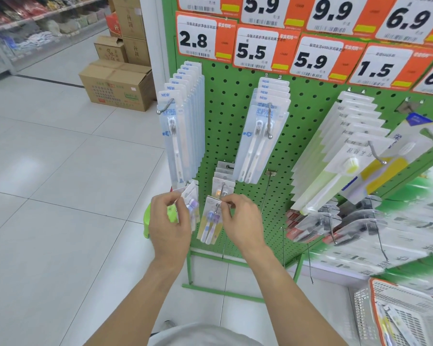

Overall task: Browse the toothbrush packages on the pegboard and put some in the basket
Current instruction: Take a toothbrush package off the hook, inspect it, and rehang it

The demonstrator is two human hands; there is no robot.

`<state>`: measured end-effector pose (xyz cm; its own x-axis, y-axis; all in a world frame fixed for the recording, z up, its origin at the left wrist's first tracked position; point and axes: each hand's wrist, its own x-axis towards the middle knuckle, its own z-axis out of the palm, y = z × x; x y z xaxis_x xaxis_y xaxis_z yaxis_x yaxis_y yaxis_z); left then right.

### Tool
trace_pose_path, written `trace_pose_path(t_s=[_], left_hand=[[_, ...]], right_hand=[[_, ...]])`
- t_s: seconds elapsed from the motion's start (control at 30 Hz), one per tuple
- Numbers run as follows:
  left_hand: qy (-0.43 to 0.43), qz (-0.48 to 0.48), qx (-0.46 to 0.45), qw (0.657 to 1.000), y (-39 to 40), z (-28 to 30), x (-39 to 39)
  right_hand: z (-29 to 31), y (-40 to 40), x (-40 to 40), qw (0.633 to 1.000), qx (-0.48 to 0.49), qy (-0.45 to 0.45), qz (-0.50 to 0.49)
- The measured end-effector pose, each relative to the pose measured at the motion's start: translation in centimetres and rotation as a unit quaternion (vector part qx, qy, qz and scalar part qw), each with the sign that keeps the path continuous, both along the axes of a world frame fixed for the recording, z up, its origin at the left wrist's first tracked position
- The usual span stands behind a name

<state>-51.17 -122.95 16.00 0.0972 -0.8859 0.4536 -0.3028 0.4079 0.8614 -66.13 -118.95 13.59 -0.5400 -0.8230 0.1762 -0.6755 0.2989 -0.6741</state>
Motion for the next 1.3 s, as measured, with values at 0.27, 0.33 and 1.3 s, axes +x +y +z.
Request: trace_pose_path(t_s=[0.27, 0.33, 1.3], left_hand=[[0.087, -0.034, 0.057, 0.994, 1.4, 4.1, 2.6], [0.122, -0.048, 0.105, 0.986, 1.8, 5.5, 2.9], [-0.013, -0.317, 0.268, 0.910, 2.7, 5.1, 2.8]], right_hand=[[0.4, 0.1, -0.1, 1.000, -0.009, 0.000, -0.007], [1.0, 0.7, 0.3, 1.000, -0.024, -0.007, -0.017], [6.2, 6.9, 4.2, 0.958, -0.064, -0.280, 0.021]])
